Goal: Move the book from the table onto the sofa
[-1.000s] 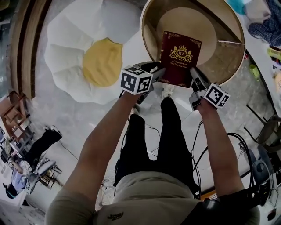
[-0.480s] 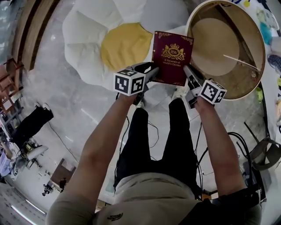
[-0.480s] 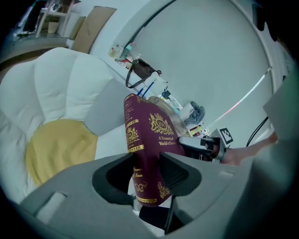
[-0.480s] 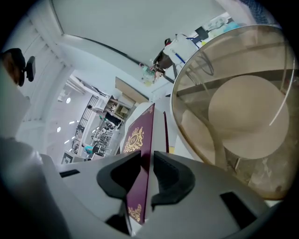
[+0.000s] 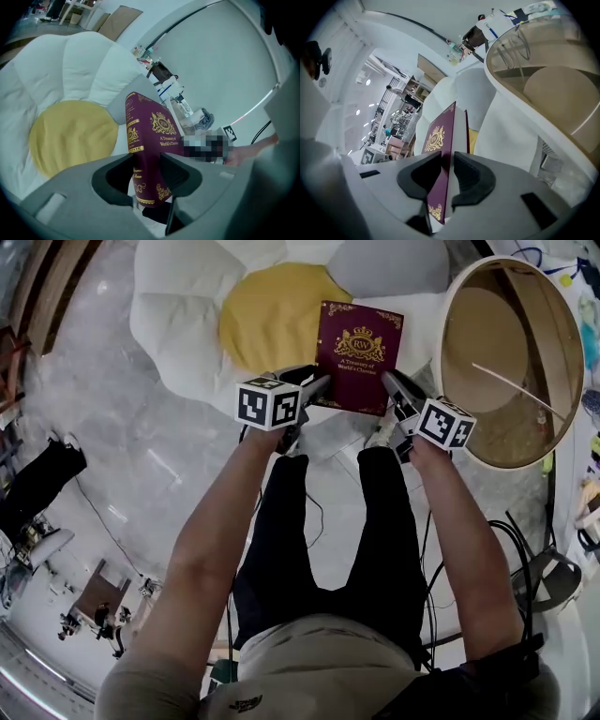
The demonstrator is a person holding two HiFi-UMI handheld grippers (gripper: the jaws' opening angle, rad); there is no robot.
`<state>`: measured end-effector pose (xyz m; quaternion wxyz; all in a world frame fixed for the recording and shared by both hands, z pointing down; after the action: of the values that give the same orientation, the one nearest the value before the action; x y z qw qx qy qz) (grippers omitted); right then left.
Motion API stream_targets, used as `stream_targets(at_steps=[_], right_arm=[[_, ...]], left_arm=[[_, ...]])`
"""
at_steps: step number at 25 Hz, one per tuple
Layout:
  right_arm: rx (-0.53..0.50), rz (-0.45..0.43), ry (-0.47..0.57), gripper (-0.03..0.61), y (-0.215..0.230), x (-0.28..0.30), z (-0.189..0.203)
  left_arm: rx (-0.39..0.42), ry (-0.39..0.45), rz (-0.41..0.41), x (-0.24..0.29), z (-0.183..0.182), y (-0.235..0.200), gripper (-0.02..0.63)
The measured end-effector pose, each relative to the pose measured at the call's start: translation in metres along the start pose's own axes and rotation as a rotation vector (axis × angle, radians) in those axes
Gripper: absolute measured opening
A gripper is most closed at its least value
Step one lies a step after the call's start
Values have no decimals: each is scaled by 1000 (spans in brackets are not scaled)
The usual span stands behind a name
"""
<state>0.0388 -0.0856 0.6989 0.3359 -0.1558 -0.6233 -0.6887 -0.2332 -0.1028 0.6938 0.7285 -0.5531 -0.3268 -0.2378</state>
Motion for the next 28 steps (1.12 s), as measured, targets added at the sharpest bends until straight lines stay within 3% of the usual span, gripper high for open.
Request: stream_targets(at_steps=[4, 11, 20, 28], right_arm=[[-21, 31, -26, 92, 25, 19, 8], [-70, 114, -71, 92, 62, 85, 19], [-145, 169, -120, 92, 84, 101, 20], [-169, 266, -148, 110, 74, 87, 19]], left_arm=[[-21, -9, 25, 35, 16, -23, 175], [-47, -13, 89, 92, 35, -101, 175], [-48, -55, 130, 136, 46, -125, 175], [-20, -89, 21, 121, 49, -116, 175]])
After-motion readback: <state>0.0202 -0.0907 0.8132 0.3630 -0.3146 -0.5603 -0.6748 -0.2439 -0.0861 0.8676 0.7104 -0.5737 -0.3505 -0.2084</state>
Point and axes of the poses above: the fingertips, and each gripper's own axes: x forward along the fingers, y to its right, z out of its underside, the point moved 10 cm from there along -x, backward along the fingers, and after that the axes turned 13 degrees about -y, right-handed, at the moved point
